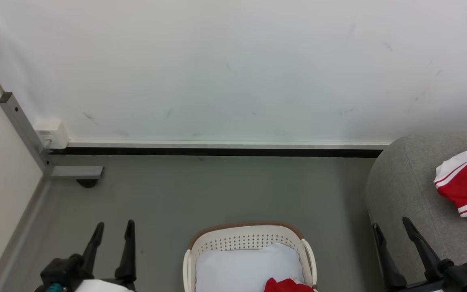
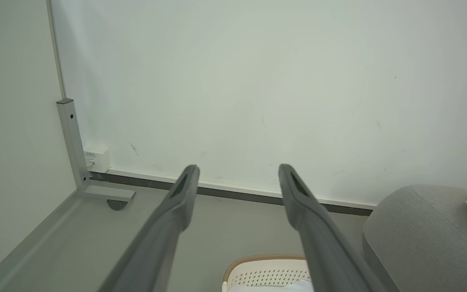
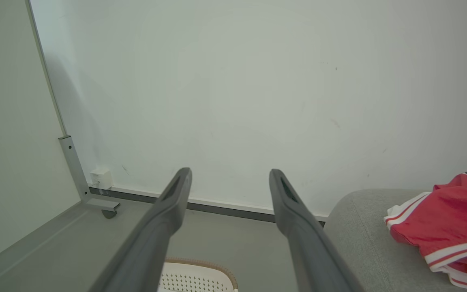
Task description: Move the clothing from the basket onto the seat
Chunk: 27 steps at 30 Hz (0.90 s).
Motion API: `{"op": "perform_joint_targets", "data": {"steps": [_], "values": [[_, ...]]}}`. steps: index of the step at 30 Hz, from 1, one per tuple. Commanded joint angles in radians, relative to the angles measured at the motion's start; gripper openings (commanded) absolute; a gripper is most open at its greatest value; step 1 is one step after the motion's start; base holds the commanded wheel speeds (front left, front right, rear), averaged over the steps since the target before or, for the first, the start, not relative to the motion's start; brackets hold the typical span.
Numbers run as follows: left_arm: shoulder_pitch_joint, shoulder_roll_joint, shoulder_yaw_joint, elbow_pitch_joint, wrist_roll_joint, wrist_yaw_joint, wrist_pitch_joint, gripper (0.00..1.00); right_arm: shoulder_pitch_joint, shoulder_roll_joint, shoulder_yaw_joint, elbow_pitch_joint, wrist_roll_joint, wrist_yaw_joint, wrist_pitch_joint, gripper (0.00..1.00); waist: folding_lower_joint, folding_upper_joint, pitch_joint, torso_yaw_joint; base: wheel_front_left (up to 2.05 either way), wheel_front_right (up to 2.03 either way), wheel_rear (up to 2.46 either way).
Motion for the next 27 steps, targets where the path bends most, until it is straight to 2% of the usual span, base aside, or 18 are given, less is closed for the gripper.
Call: {"op": "perform_joint_targets", "data": {"steps": [1, 15, 27], "values": [[0.004, -0.001, 0.008, 0.007, 0.018, -0.006, 0.000, 1.00, -0.001, -0.003, 0.004, -0.003, -0.004, -0.003, -0.003, 1.00, 0.0000, 0.0000, 0.000, -0.002, 0.00, 0.00, 0.00], [-0.001, -0.019, 0.019, 0.016, 0.036, -0.022, 0.000, 1.00, -0.014, -0.007, 0.013, 0.007, 0.009, -0.003, -0.003, 1.00, 0.0000, 0.0000, 0.005, -0.018, 0.00, 0.00, 0.00], [-0.036, -0.011, -0.003, 0.035, 0.037, -0.024, 0.000, 1.00, -0.073, 0.001, 0.004, -0.007, 0.003, -0.003, -0.003, 1.00, 0.0000, 0.0000, 0.051, -0.079, 0.00, 0.00, 0.00]]}}
